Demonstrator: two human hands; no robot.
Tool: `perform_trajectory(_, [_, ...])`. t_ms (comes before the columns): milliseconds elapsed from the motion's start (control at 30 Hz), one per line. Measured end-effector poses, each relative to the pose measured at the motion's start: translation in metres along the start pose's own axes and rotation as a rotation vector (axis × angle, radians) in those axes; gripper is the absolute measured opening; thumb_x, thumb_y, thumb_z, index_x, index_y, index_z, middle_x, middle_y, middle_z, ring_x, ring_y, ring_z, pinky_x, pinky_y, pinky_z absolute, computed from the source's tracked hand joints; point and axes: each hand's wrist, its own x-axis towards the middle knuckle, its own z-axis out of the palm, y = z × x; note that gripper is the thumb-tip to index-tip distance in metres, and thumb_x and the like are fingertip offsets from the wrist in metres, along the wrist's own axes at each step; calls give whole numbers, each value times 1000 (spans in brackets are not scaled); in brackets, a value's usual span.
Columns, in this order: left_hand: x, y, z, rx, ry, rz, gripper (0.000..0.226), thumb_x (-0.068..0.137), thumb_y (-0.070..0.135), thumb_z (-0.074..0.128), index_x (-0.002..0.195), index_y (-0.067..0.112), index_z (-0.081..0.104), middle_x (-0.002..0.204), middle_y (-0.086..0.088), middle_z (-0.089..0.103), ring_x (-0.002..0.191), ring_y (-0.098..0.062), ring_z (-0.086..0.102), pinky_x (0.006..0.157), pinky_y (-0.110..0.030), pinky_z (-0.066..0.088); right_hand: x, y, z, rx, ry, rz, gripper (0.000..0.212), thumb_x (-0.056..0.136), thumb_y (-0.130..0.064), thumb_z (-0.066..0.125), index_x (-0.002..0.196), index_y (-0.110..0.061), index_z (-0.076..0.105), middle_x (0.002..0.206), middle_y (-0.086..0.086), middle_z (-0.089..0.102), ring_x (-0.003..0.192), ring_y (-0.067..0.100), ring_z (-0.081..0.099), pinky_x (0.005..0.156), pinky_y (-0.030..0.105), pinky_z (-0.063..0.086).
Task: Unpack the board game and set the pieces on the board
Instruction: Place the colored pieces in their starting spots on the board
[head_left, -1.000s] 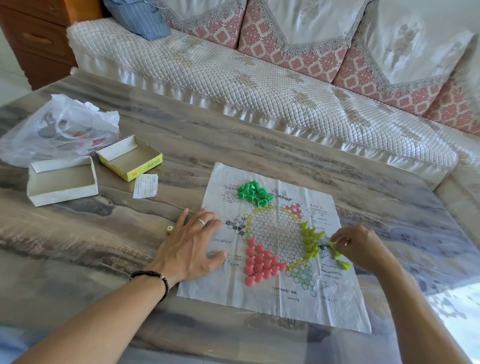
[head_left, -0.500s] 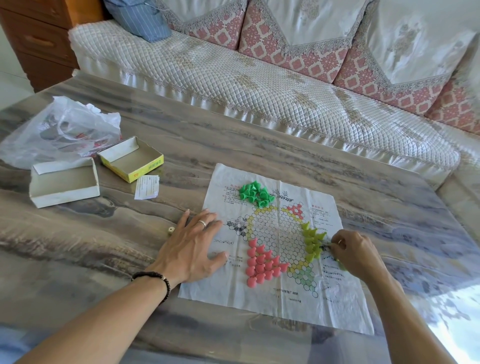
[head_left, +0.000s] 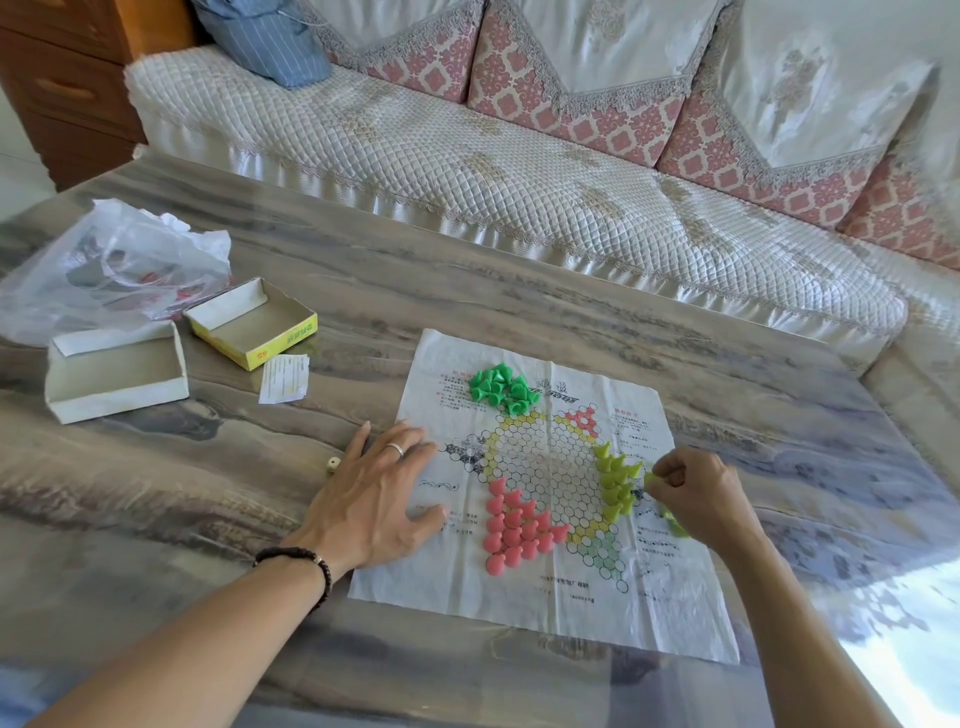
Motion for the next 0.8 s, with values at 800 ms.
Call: perform_trajectory(800, [-1,2,-3,-2,-17,-5,72,82,59,46,140,18,40,152,2,30,145,-12,15,119,-43,2,4,3,18,34,-12,27,12,80,-13,66,92,-14,70,77,-5,67,75,14,63,68,29,52])
